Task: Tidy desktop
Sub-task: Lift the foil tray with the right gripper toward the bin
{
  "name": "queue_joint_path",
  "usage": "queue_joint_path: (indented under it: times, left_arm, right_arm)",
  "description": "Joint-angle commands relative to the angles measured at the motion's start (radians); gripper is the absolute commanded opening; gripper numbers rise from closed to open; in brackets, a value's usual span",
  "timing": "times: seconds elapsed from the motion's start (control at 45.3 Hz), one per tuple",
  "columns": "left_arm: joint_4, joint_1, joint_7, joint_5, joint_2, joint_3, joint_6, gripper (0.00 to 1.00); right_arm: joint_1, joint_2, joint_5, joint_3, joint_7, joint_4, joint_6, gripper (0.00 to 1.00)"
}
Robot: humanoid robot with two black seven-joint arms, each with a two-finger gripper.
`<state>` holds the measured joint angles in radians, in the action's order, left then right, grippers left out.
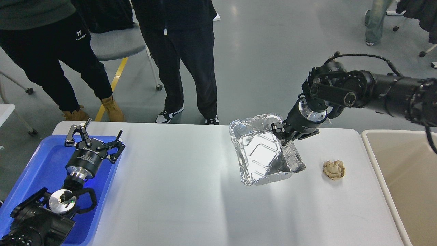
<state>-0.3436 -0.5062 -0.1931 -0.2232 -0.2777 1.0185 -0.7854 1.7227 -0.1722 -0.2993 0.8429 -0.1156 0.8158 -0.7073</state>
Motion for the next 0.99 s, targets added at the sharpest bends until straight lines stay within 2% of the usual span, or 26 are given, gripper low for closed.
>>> queue_joint_path:
  times: [0.0, 0.265, 0.618, 0.904, 0.971]
  left_arm:
    - [0.000, 0.000, 0.000, -0.001, 0.000, 0.000, 0.000, 1.00]
    - [0.000, 0.000, 0.000, -0.001, 0.000, 0.000, 0.000, 1.00]
    - [0.000, 0.000, 0.000, -0.001, 0.000, 0.000, 0.000, 1.00]
    - [0.000, 0.000, 0.000, -0.001, 0.000, 0.000, 0.000, 1.00]
    - [0.000, 0.000, 0.000, -0.001, 0.000, -0.001, 0.000, 1.00]
  right_arm:
    - [0.253, -0.107, 0.022, 0.091, -0.006, 0.177, -0.064, 0.00]
    - [0.486, -0.179, 0.028, 0.191, -0.007, 0.287, -0.078, 0.00]
    - [0.630, -0.302, 0.009, 0.353, -0.012, 0.296, -0.078, 0.00]
    - [0.629, -0.475, -0.087, 0.415, -0.013, 0.261, -0.078, 0.00]
    - [0.606, -0.527, -0.115, 0.415, -0.013, 0.256, -0.014, 0.00]
